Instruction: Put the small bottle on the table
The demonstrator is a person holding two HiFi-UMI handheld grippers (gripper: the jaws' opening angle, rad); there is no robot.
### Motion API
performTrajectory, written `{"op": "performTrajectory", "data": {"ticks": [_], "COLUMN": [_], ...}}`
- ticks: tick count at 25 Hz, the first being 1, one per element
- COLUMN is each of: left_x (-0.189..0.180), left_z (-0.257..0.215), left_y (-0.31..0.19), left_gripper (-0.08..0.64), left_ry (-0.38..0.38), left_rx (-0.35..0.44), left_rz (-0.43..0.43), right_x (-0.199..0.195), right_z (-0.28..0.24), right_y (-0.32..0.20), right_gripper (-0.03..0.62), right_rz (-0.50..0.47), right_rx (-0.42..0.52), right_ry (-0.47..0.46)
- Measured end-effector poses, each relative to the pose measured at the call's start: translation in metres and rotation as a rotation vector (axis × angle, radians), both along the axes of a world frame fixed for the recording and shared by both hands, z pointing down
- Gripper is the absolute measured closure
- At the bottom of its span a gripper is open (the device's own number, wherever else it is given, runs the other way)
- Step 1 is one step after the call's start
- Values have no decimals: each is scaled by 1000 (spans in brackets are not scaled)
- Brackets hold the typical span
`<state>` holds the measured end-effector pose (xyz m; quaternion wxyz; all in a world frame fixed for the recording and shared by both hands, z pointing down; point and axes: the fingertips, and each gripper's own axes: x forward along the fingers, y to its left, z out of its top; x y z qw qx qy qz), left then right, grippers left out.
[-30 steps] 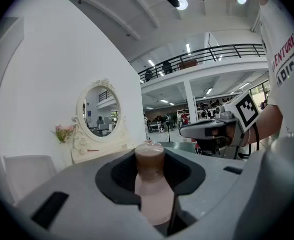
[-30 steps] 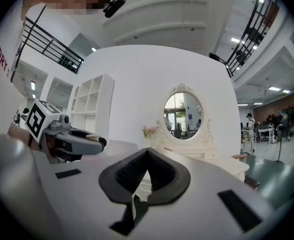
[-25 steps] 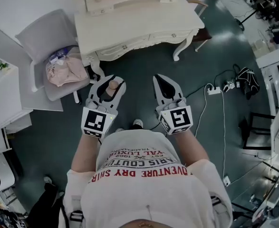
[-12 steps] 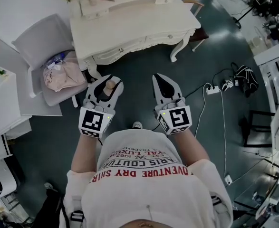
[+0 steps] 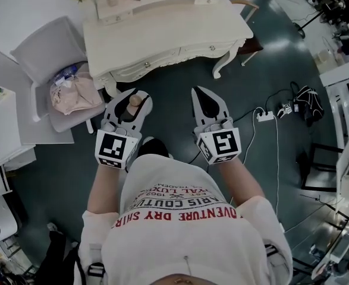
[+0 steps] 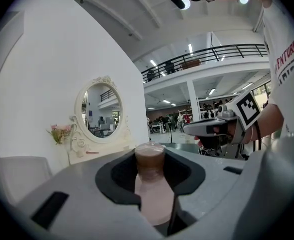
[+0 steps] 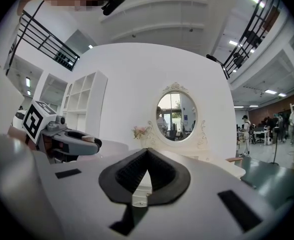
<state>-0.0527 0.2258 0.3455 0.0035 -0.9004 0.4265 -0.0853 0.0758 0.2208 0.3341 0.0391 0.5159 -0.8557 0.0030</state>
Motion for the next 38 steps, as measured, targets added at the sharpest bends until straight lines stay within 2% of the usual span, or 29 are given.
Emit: {"op": "performTrajectory", "data": {"ticks": [6,12,19,26,31,38], "left_x": [6,-1,-13,-13,-12,-4], "left_z": [9,6,1,6,20,28], "left_y": [-53,-131,-231,-305,-349,-411], "left_gripper": [428,428,428,428,427,428], "left_ry": [-3,14,11,20,5,-10], "left_rx": [-21,-36,-20,-25,-46,-60], "left_rz": [9,21,58,60,13,-128], "right_x": [2,-11,-20,-20,-26,-21], "right_z": [7,9,5,5,5,6], "right_y": [-54,-127,-224,-304,-352,-429], "right_gripper": [594,594,594,594,594,594], "right_rz": [0,-10,33,47,-39,-209], "right_rx": [-18,-42,-41,-51,-42,-25], "right_ry": [-12,6,16,17,0,-11]}}
